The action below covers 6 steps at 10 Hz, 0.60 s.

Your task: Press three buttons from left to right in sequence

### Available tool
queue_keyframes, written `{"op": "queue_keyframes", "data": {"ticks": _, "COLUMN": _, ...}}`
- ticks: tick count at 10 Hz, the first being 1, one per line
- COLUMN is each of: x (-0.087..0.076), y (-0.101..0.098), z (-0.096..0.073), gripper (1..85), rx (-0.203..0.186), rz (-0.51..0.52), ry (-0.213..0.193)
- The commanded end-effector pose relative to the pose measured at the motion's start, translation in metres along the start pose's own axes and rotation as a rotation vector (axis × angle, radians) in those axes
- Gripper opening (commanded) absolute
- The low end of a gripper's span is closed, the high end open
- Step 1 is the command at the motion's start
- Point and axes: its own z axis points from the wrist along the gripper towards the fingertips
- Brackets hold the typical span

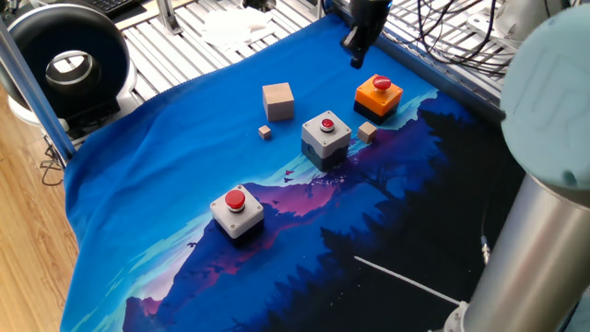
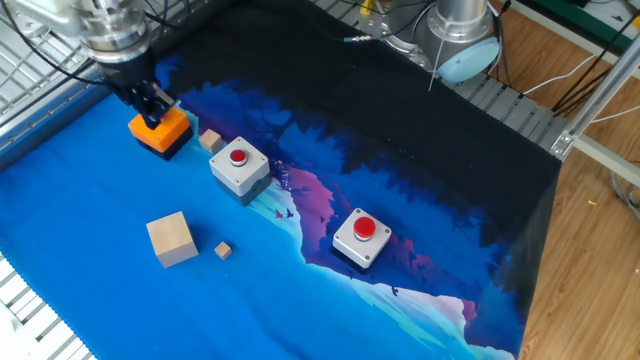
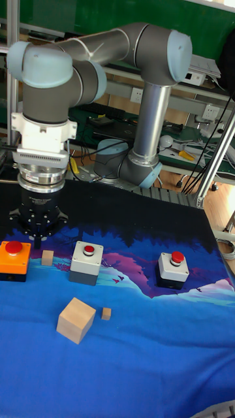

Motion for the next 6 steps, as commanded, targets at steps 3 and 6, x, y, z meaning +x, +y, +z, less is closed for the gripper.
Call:
{"op": "queue_keyframes", "data": {"ticks": 3, "x": 0.013, "y": -0.008, "z": 0.003, "gripper": 1.0, "rx": 0.064, "rz": -0.22, "ry": 0.047}}
{"op": "queue_keyframes", "data": {"ticks": 6, "x": 0.027, "y": -0.016, "z": 0.002, "gripper": 1.0, "rx": 0.082, "rz": -0.392, "ry": 0.113}}
